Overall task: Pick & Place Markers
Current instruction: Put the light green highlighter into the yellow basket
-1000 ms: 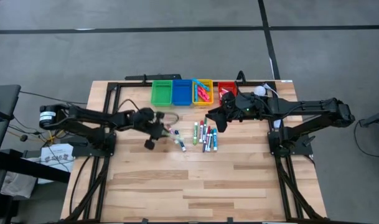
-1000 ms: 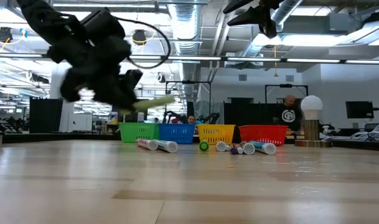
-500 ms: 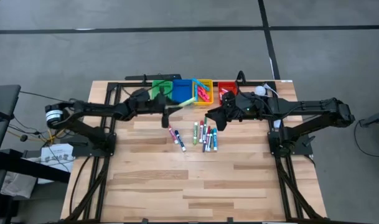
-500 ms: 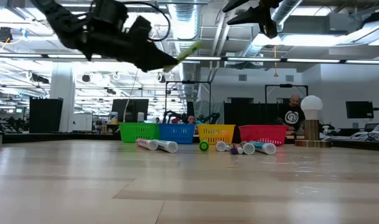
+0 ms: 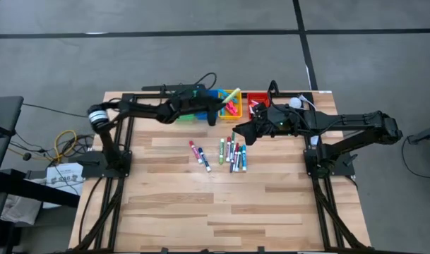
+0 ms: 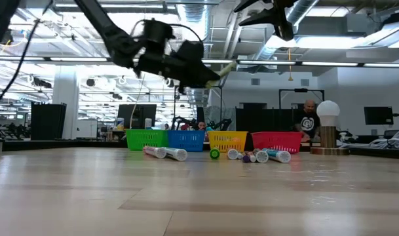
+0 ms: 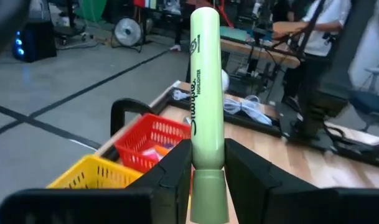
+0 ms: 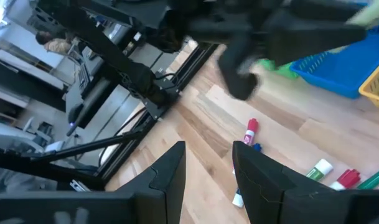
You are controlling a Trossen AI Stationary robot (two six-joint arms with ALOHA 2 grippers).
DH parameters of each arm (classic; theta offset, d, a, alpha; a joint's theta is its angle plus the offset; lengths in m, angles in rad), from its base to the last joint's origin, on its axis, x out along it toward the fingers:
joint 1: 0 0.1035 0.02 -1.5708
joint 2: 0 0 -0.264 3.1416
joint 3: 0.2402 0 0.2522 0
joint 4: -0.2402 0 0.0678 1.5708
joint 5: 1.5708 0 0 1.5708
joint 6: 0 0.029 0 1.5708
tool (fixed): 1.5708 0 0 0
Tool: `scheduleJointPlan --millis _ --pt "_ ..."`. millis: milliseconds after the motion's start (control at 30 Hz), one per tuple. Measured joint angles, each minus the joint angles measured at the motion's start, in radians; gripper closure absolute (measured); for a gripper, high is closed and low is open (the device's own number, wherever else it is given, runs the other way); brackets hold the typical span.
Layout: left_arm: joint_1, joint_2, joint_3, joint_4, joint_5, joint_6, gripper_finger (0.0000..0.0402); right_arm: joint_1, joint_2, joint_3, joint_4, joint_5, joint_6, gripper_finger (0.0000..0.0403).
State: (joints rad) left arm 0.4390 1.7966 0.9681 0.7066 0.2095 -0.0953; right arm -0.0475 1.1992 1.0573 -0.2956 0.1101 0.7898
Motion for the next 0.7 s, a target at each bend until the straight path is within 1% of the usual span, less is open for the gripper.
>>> scheduleJointPlan --millis 167,267,367,433,567,700 --pt "-0.001 0.102 0.095 0.017 -0.034 -0.080 0.0312 0.001 0.000 0.000 0.000 -0.003 0.035 0.0280" --pt "-0.001 0.158 0.151 0.023 -0.079 -0.125 0.0312 0.003 0.000 0.000 0.002 -0.006 0.085 0.0280" --pt "0.000 0.214 0.190 0.021 -0.139 -0.127 0.0312 0.009 0.000 0.000 0.007 -0.006 0.128 0.0280" --pt "0.000 0.240 0.201 0.018 -0.176 -0.146 0.0312 0.014 0.000 0.000 0.013 -0.006 0.129 0.0280" --pt "0.001 0.257 0.206 0.003 -0.243 -0.235 0.0312 0.013 0.000 0.000 0.015 -0.002 0.128 0.0280" --pt "0.001 0.257 0.206 -0.039 -0.267 -0.262 0.0312 0.006 0.000 0.000 0.021 0.002 0.124 0.0280"
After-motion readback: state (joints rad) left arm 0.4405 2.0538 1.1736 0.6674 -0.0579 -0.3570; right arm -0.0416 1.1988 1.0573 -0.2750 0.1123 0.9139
